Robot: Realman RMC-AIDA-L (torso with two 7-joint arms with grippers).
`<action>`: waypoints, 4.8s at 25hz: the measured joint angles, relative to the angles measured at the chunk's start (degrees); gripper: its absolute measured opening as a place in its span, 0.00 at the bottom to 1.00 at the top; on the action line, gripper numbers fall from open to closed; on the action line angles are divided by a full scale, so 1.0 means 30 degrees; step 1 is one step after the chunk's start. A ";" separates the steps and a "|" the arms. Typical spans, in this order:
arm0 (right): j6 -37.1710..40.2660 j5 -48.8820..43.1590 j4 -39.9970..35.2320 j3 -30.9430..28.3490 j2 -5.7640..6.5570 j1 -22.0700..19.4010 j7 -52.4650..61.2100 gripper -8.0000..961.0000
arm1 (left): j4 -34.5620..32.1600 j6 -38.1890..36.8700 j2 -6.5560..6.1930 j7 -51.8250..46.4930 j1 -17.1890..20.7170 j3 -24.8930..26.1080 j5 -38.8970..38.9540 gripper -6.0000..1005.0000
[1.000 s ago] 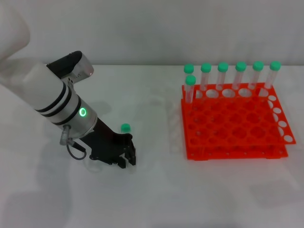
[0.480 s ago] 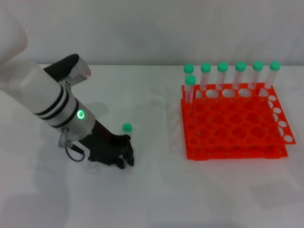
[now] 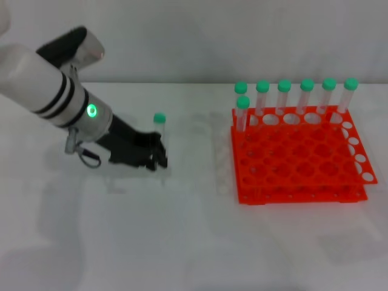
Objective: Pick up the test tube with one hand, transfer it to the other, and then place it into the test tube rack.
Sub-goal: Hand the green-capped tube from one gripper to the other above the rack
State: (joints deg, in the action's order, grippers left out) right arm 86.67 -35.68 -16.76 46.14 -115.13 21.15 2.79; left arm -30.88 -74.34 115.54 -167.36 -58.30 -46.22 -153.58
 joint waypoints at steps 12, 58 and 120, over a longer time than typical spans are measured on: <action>0.0318 -0.0154 -0.0628 0.0368 0.0053 -0.0083 0.1947 0.79 | -0.4644 0.0649 0.0233 0.8156 0.3239 0.0047 1.0246 0.21; 0.2952 -1.4812 -0.6438 0.3877 0.1634 0.2970 2.5792 0.78 | -0.7766 0.0489 0.1201 2.3642 0.6963 -1.0984 1.7559 0.20; 0.1233 -1.5537 -0.7739 0.5185 0.0532 0.2694 2.4316 0.51 | -0.8146 0.2002 0.1241 2.2442 0.6348 -1.2045 1.6988 0.20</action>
State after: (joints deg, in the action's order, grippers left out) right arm 90.37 -82.29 -39.98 61.70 -113.54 29.24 75.74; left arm -55.32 -68.33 119.27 -100.04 -39.26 -82.35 -102.62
